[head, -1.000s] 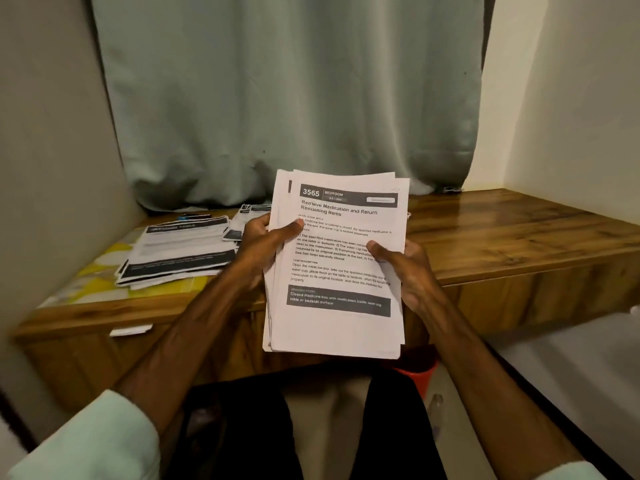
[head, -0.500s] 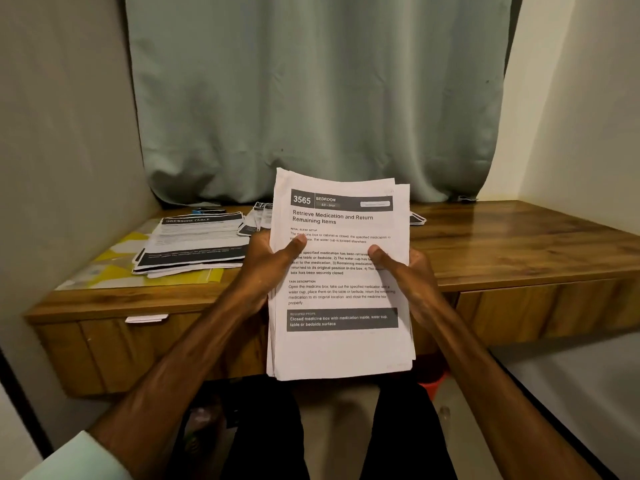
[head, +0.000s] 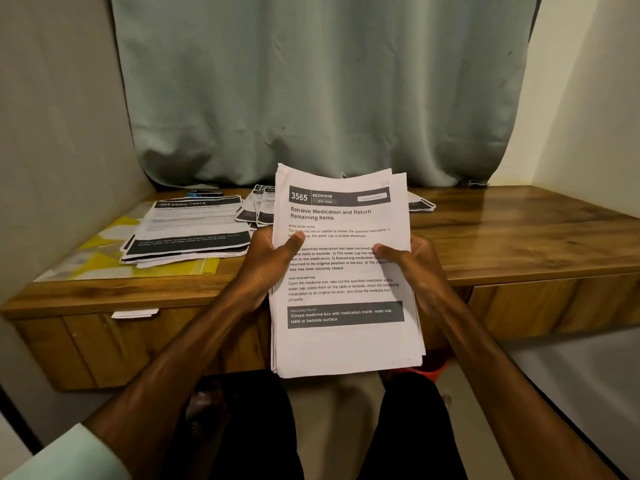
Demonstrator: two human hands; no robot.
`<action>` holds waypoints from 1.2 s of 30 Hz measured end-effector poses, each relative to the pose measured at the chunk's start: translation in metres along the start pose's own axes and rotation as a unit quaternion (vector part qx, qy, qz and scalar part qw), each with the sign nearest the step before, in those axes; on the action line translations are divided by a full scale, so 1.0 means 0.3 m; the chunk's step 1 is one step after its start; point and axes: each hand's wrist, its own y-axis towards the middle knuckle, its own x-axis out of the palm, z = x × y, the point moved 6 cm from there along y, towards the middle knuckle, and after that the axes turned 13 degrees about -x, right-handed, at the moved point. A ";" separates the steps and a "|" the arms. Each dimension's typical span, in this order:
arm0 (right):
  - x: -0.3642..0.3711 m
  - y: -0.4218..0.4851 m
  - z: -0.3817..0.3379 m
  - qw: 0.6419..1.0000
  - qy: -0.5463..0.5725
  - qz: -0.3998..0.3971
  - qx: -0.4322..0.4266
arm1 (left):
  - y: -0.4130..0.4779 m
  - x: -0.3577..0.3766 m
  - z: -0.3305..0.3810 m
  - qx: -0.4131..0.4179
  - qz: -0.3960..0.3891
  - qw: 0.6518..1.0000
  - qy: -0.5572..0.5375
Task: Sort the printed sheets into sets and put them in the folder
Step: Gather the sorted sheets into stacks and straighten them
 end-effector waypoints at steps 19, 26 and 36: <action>-0.023 0.505 0.170 0.998 0.031 -0.025 0.046 | 0.453 0.080 0.019 -0.086 -0.079 0.990 0.084; 0.041 0.635 0.248 0.992 0.066 -0.057 0.088 | 0.593 0.024 -0.028 -0.081 -0.056 0.991 0.088; 0.191 0.730 0.285 0.984 0.092 -0.118 0.092 | 0.651 -0.035 -0.083 -0.047 -0.014 0.994 0.093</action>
